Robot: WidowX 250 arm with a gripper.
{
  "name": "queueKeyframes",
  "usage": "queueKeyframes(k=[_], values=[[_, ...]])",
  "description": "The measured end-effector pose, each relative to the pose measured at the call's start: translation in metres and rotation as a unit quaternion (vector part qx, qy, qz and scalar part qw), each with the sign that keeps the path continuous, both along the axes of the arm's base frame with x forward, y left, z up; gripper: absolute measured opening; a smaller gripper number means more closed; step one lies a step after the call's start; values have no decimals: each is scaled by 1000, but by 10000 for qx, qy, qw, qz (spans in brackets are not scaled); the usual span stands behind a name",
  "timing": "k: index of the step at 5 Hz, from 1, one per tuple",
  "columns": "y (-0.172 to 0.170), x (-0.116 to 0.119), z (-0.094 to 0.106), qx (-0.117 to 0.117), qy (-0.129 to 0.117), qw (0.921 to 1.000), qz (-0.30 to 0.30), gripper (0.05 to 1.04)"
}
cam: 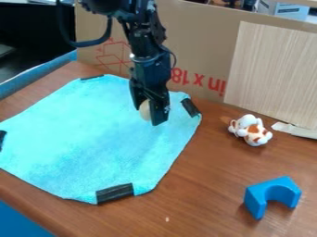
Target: Put the white object on top right edge of cloth
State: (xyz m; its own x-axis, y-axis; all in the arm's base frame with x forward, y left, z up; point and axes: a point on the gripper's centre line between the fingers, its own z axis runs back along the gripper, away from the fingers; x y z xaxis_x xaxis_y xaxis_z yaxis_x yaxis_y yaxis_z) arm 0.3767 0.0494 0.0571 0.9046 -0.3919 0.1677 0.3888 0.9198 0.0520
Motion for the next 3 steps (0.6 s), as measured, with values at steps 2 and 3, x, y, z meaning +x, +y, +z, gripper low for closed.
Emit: queueKeyframes(k=[2, 3], values=[[8, 27, -13, 129, 163, 9991, 371, 908], [10, 31, -9, 124, 102, 9989, 448, 1003]])
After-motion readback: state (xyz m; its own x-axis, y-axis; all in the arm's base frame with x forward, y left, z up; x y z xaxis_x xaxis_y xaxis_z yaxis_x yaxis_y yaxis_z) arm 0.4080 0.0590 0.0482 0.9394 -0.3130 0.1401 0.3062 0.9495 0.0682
